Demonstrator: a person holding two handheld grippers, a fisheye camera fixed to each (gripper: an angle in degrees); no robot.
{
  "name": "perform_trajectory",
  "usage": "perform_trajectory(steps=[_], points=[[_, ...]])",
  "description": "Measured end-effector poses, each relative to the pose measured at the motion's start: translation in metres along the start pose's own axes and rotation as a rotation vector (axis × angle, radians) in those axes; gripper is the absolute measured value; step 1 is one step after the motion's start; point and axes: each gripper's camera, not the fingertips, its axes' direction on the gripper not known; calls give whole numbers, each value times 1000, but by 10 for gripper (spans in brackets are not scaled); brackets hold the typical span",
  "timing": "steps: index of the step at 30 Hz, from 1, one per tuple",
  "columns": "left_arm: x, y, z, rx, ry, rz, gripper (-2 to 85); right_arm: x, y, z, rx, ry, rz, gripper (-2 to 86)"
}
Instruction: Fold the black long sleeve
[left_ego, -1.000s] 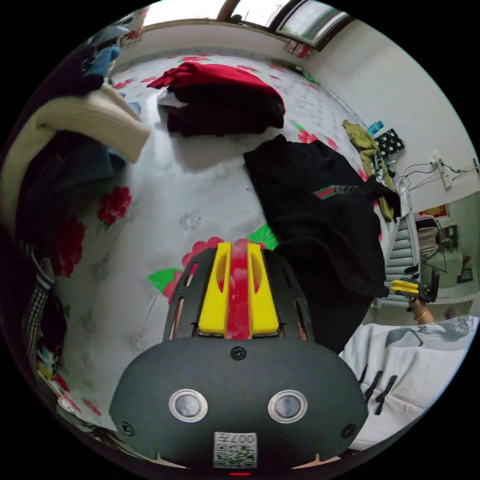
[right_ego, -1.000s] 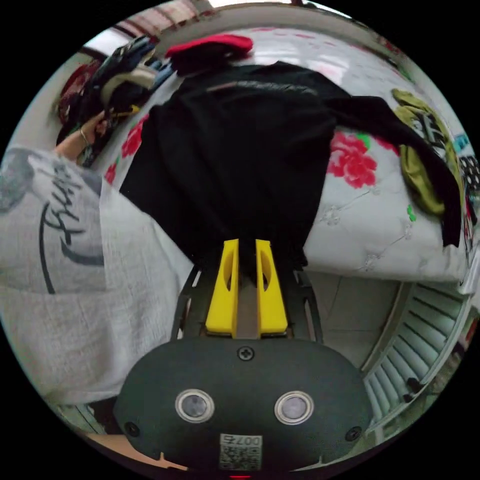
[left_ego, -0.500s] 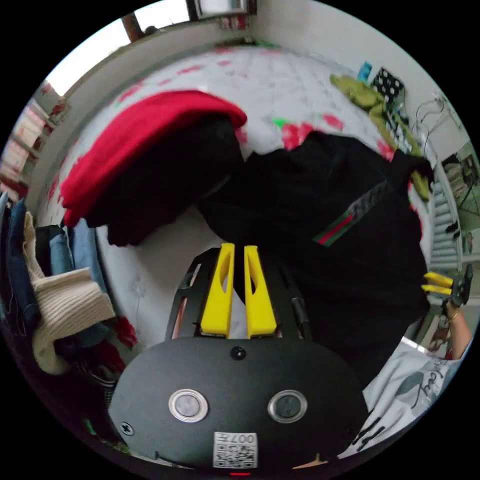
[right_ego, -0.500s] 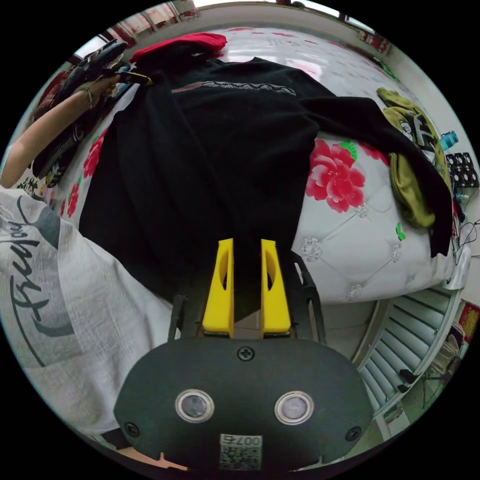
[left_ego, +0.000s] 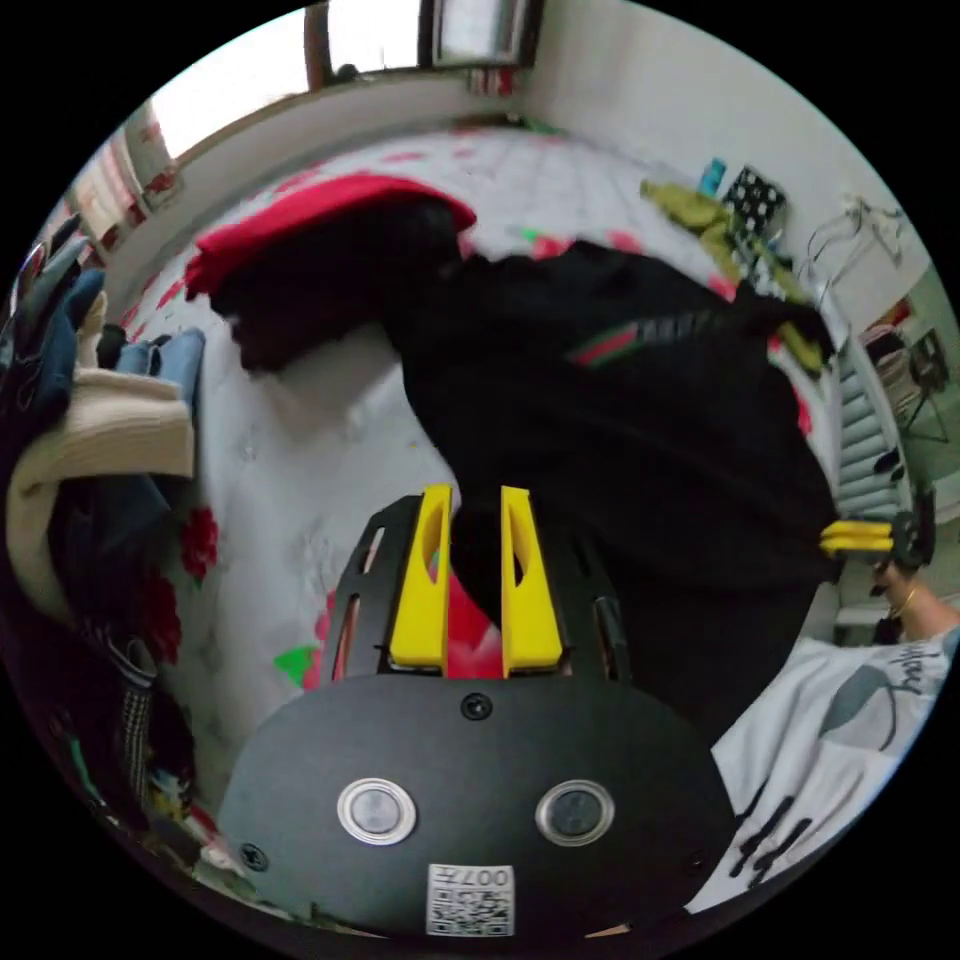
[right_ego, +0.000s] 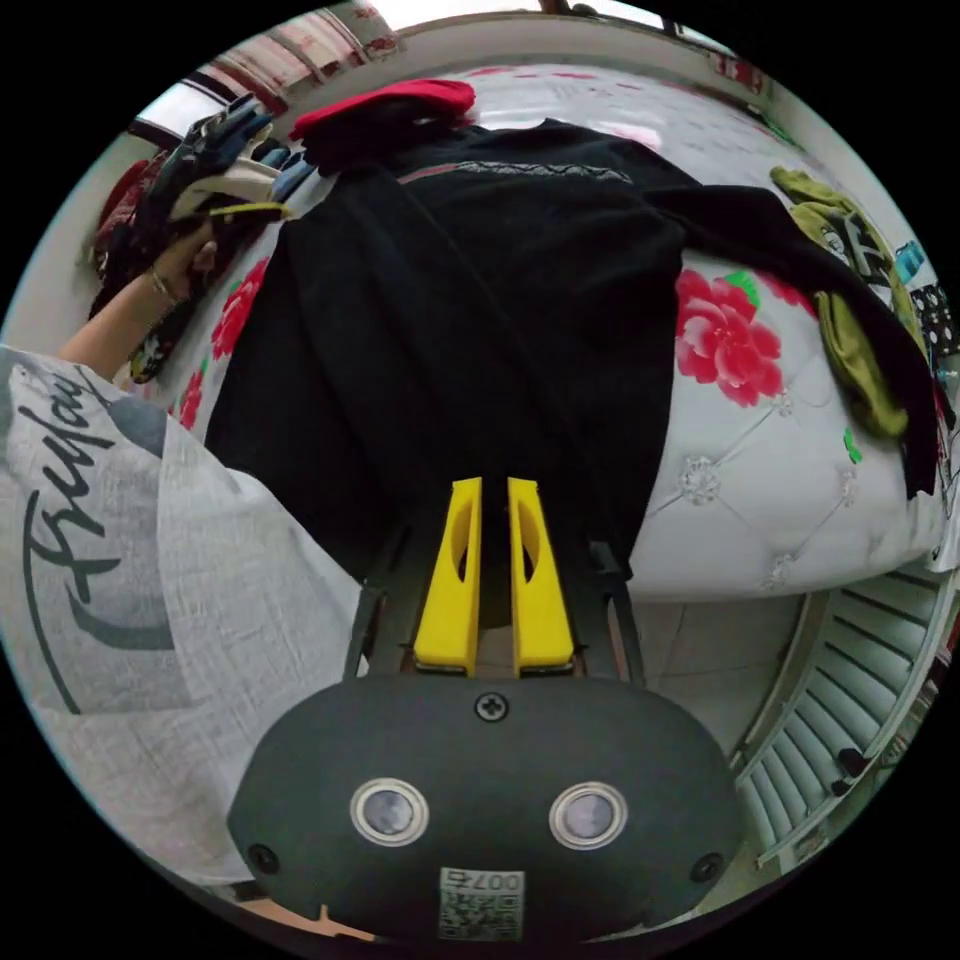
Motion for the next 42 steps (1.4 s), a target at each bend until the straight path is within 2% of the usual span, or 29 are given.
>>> perform_trajectory(steps=[1,2,3,5,8,12,16,19,24,29,30,32,34,38,40,42], points=[[2,7,6,-33,-26,-5,74,10,-4,-7,-17,-40,28,53],[3,23,-5,74,-24,0,66,15,-6,-11,-18,-59,43,54],[-1,29,-9,48,-42,-42,60,28,-7,-24,21,-87,88,56],[-6,36,-22,32,-57,-101,46,53,-3,-51,144,-131,174,60],[-12,62,-60,118,-83,-198,1,110,3,-93,335,-161,341,68],[-10,122,-97,157,17,-337,-7,217,18,-140,550,-169,612,79],[13,191,-104,68,31,-473,-9,319,39,-175,656,-107,837,82],[48,250,-107,18,38,-598,-10,378,49,-190,640,-36,889,88],[117,298,-110,-61,98,-726,-10,441,42,-191,490,86,811,94],[153,282,-112,-80,148,-711,-10,474,22,-167,317,101,686,81],[160,276,-115,-75,149,-701,-9,469,21,-167,323,201,656,64],[170,268,-119,-71,149,-682,-10,464,17,-162,290,245,580,37],[178,264,-124,-62,148,-665,-10,461,13,-166,239,190,492,13],[191,266,-132,-41,148,-647,-10,428,20,-207,423,104,323,2],[193,271,-134,-39,150,-649,-10,385,24,-249,608,-31,146,0],[195,281,-136,-22,156,-662,-10,340,22,-279,711,-126,-6,-1]])
